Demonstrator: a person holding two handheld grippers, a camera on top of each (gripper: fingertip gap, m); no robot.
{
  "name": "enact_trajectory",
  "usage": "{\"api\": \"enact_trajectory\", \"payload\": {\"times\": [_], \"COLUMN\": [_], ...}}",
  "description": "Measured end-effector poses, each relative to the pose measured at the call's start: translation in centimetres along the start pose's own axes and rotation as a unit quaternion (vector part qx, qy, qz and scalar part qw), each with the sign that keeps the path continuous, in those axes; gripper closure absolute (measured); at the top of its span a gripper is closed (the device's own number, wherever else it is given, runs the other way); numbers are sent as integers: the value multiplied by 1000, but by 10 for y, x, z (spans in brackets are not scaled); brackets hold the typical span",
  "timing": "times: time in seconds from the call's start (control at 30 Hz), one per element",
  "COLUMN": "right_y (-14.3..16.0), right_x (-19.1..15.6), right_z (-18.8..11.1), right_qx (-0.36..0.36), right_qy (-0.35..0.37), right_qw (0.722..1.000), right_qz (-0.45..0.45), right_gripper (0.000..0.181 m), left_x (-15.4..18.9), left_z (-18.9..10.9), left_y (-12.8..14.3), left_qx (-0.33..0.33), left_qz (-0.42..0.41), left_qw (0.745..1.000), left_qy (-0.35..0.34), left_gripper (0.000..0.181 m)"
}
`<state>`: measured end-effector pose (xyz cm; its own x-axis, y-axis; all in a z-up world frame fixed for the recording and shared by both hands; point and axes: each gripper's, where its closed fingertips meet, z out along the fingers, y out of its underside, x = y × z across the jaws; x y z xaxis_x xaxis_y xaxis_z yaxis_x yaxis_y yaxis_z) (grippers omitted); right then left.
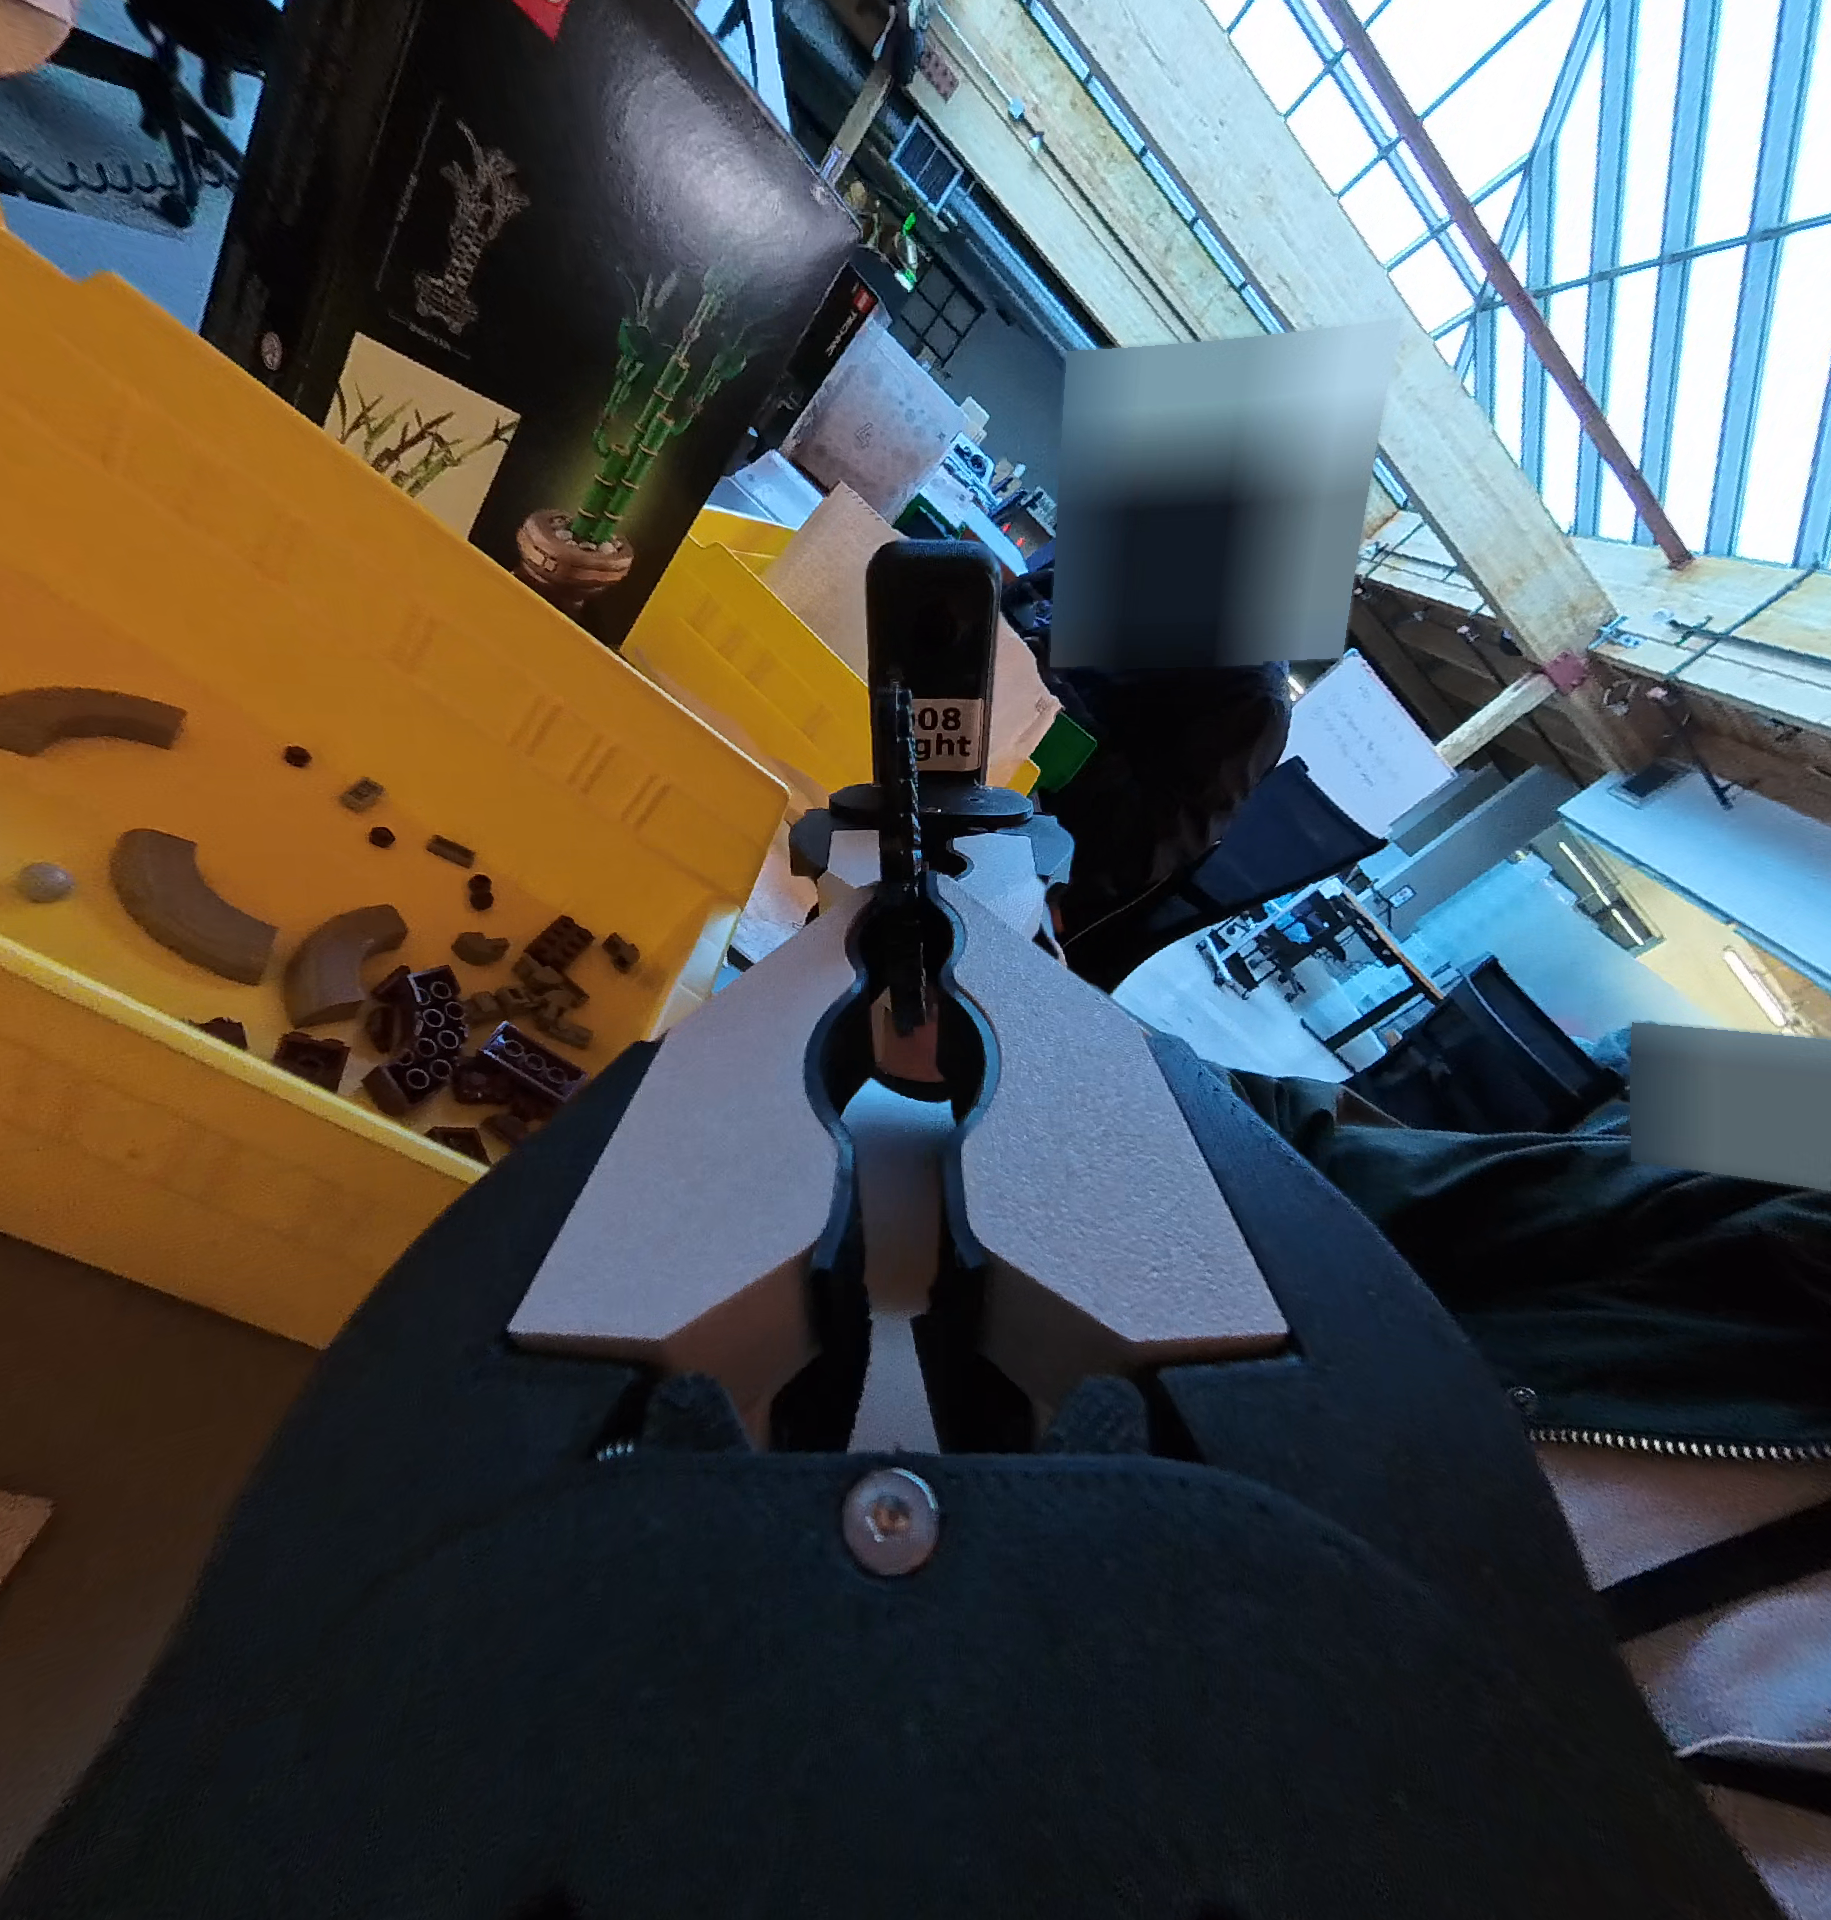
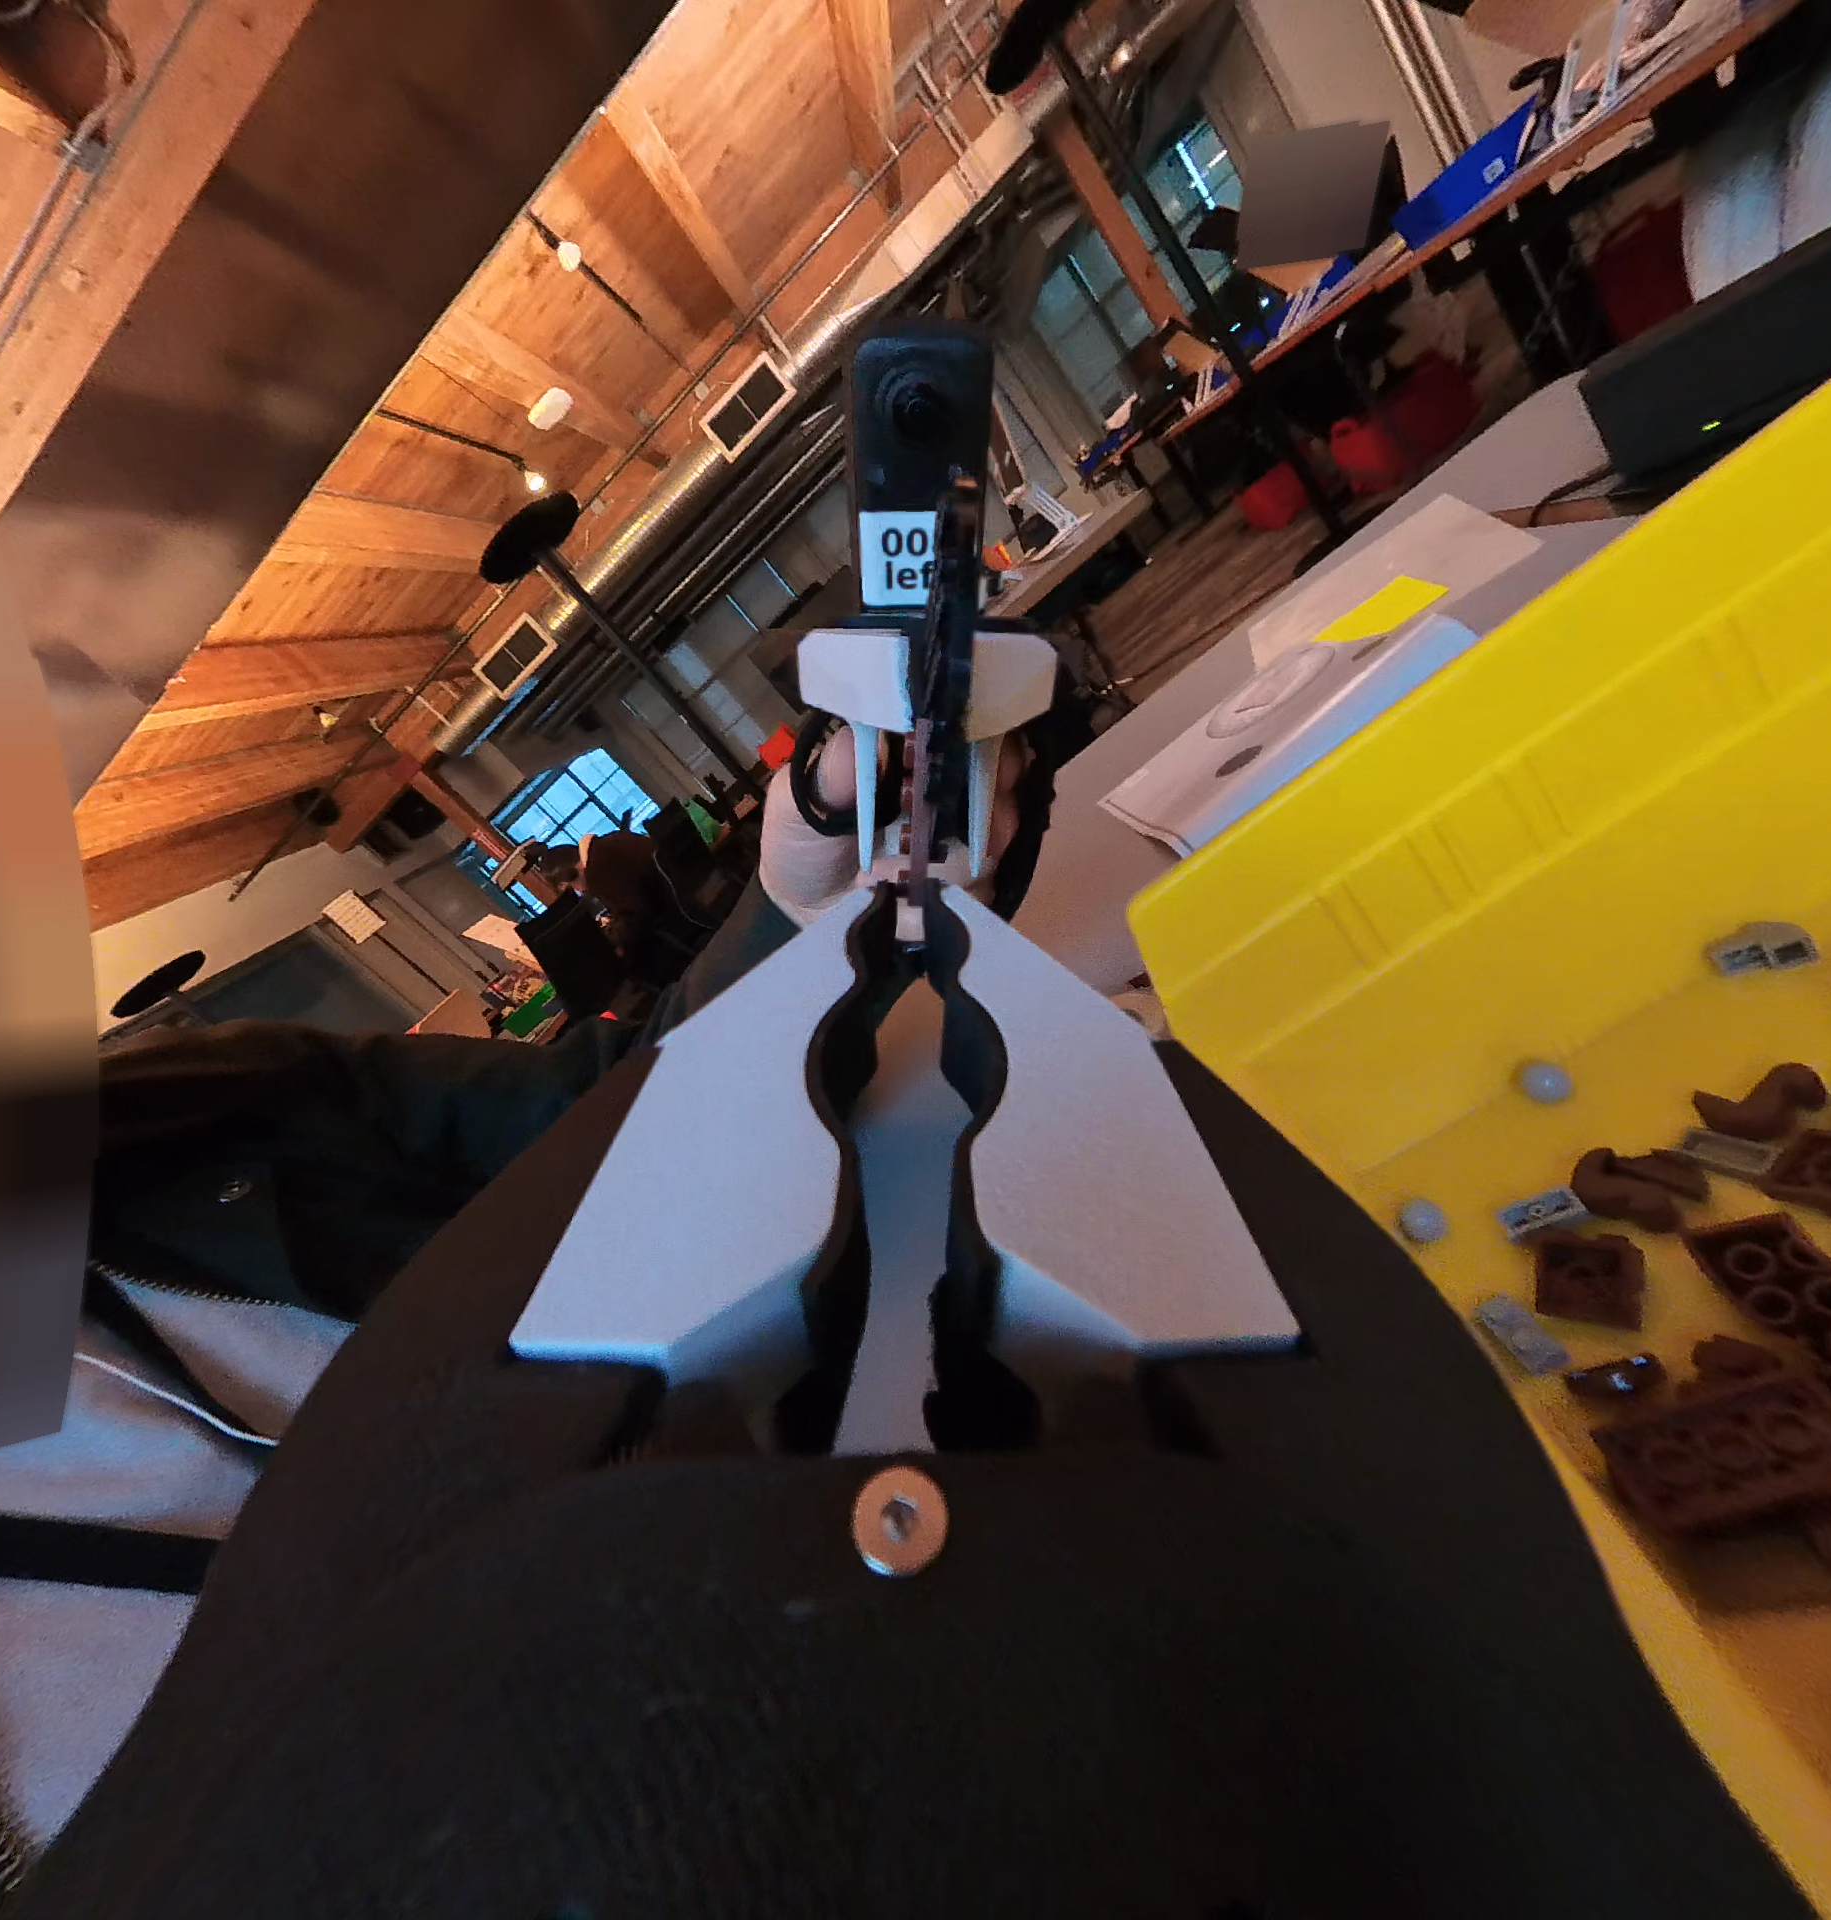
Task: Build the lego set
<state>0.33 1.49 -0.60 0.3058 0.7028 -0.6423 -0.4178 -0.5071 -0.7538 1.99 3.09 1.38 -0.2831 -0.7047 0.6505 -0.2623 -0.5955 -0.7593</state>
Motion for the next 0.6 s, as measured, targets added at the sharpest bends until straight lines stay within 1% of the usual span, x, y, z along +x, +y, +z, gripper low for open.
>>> {"api": "enact_trajectory", "payload": {"times": [0.13,0.17,0.2,0.3,0.47,0.6], "right_y": [2,1,2,2,1,0], "right_x": [0,-1,-2,-6,-24,-40], "right_z": [2,2,2,1,1,3], "right_qx": [3,5,4,3,-1,5], "right_qy": [-4,-7,-13,-33,-99,-149], "right_qw": [1000,1000,1000,999,992,985], "right_qz": [1,9,21,41,78,91], "right_gripper": [178,176,179,178,178,177], "left_x": [0,1,3,7,21,34], "left_z": [-1,0,1,2,1,-1], "left_y": [2,3,3,3,3,2], "left_qx": [-12,-15,-16,-15,-23,-23], "left_qz": [16,20,20,28,30,34], "left_qw": [1000,1000,1000,1000,999,997], "left_qy": [-10,-10,-6,3,37,73], "left_gripper": [178,178,178,178,177,177]}}
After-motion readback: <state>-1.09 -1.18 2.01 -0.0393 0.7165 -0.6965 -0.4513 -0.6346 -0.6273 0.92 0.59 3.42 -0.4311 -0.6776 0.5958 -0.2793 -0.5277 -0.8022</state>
